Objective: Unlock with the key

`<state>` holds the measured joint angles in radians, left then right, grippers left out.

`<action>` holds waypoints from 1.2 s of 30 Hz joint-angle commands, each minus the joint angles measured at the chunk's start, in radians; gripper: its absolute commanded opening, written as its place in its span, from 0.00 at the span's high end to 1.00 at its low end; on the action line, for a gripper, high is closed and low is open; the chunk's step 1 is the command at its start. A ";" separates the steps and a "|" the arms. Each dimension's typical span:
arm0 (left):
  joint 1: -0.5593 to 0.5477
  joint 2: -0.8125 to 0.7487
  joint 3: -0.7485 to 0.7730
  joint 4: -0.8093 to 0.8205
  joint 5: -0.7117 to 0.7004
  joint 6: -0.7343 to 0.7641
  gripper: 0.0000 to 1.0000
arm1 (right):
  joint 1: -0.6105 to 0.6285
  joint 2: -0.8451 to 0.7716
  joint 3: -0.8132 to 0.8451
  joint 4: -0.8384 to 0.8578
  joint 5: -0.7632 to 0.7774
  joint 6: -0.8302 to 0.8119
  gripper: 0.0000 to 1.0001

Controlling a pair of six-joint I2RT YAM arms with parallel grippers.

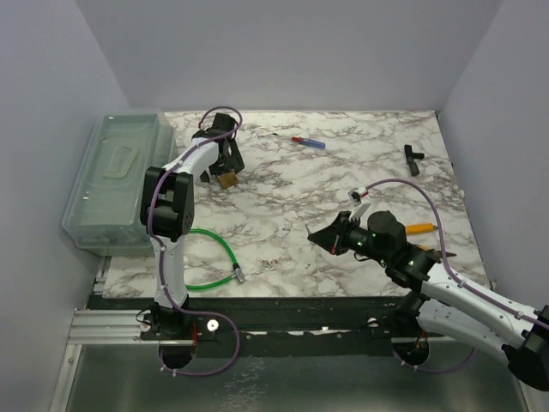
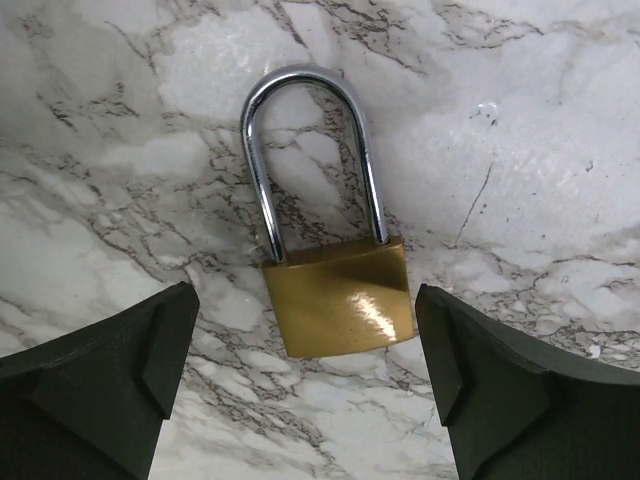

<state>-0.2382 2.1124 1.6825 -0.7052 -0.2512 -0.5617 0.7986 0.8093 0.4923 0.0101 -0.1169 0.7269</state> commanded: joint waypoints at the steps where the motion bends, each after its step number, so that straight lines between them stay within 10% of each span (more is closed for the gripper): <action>1: 0.002 0.047 0.067 -0.002 0.057 -0.027 0.02 | 0.005 -0.007 -0.008 -0.003 0.007 0.002 1.00; 18: 0.002 0.138 0.129 -0.066 0.020 -0.062 0.10 | 0.005 -0.048 -0.003 -0.062 0.016 -0.006 1.00; 29: -0.019 0.169 0.150 -0.077 0.087 -0.019 0.72 | 0.005 -0.082 -0.010 -0.091 0.030 -0.001 1.00; 36: -0.039 0.039 0.092 -0.076 0.171 -0.060 0.75 | 0.005 -0.085 0.000 -0.110 0.040 0.007 1.00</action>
<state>-0.2447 2.2410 1.8179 -0.7692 -0.2028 -0.5865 0.7986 0.7383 0.4923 -0.0643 -0.1123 0.7265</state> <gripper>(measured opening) 0.588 0.008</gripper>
